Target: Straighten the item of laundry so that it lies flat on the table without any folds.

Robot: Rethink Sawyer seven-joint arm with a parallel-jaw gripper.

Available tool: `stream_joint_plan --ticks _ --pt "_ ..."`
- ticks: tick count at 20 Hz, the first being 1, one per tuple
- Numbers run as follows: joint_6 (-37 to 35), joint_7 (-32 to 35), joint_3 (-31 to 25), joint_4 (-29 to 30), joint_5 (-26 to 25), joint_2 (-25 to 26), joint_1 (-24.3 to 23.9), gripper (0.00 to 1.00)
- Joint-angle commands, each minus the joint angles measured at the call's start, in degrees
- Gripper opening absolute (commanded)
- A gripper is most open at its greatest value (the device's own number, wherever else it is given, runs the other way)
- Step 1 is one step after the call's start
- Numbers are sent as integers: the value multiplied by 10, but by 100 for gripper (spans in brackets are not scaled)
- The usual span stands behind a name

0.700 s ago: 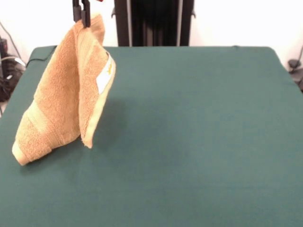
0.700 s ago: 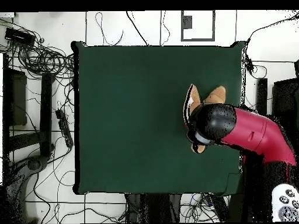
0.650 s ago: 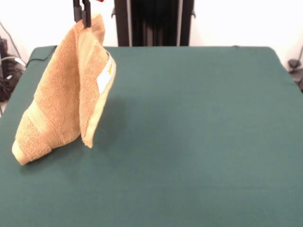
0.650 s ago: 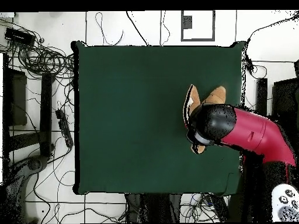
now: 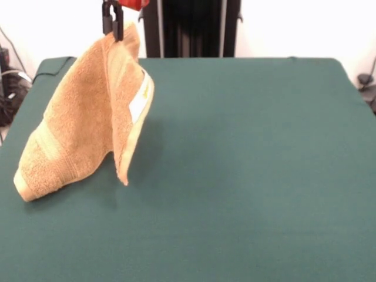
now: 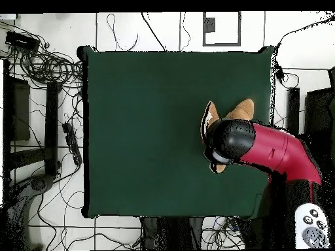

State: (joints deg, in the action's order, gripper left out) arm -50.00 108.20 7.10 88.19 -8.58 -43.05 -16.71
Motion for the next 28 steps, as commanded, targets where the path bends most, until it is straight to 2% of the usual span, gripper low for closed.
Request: stream_joint_plan --ticks 1,17,28 --pt "67 63 -56 71 9 57 25 0" --pt "144 91 -43 97 11 102 33 0" --pt "184 100 -42 121 21 112 35 0"
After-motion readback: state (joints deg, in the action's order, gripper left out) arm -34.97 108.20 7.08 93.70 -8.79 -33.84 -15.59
